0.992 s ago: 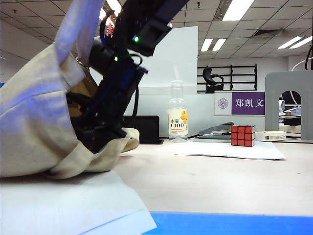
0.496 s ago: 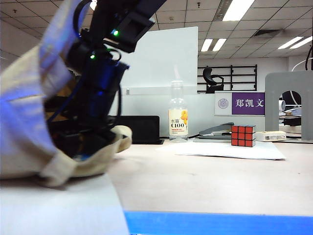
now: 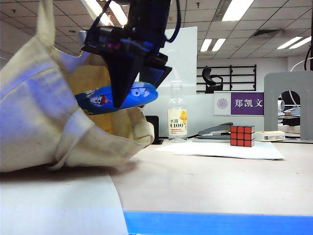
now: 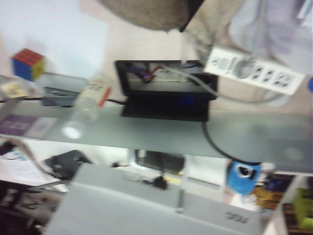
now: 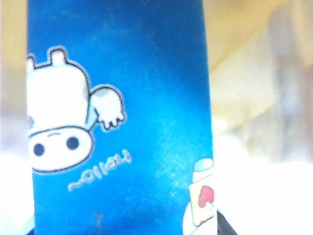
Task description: Take the glasses case out of the canvas bag and put it on the table.
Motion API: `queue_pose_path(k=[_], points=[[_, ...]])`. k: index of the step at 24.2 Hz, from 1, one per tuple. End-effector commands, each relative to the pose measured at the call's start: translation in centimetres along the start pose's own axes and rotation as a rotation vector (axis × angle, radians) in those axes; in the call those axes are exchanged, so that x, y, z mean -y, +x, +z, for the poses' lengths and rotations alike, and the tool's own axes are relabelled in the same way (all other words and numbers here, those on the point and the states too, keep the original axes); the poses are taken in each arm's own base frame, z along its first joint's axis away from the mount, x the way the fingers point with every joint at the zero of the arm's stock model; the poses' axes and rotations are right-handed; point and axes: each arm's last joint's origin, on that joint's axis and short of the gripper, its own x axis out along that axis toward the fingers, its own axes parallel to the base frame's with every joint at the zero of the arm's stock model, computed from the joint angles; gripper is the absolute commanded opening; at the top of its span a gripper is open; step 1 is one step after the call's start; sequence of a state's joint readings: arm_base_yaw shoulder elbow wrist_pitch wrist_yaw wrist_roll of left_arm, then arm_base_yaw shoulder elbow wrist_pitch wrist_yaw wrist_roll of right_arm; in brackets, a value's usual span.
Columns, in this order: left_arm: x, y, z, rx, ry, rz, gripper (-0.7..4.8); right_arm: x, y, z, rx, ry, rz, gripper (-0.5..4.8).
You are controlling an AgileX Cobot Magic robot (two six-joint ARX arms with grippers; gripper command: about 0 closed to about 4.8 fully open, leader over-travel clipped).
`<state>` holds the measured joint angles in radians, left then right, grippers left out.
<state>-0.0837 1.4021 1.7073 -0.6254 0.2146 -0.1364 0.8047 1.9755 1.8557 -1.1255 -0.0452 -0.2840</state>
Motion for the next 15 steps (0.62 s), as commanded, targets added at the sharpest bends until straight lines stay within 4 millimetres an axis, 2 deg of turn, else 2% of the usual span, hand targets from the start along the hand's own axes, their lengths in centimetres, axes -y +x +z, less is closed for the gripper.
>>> queue_pose_path(k=[1,3,5,7,9,11,15], points=[[-0.8,2.1,-0.4,-0.023,0.003,0.083,-0.03,-0.4,-1.2,-0.9,-0.061,0.019,0.023,1.57],[-1.6,2.9,-0.4,0.005,0.029,0.294,-0.03,0.2,-1.8,-1.7,-0.095,0.054,0.032,1.57],[-2.8,2.8,0.2,0.073,0.029,0.441,-0.03,0.8,-2.8,-2.3,-0.099,0.097,0.025,1.57],[-4.1,2.4,0.9,0.156,-0.046,0.499,-0.03,1.8,-4.7,-3.0,-0.057,0.144,-0.013,1.57],[-4.8,2.2,0.9,0.158,-0.088,0.52,-0.03,3.2,-5.4,-3.5,-0.026,0.19,-0.062,1.57],[-4.9,2.1,0.7,0.144,-0.089,0.52,-0.03,5.7,-5.3,-4.3,-0.008,0.256,-0.112,1.57],[-4.7,1.6,0.6,0.116,-0.086,0.521,-0.03,9.5,-3.5,-6.2,0.032,0.384,-0.162,1.56]])
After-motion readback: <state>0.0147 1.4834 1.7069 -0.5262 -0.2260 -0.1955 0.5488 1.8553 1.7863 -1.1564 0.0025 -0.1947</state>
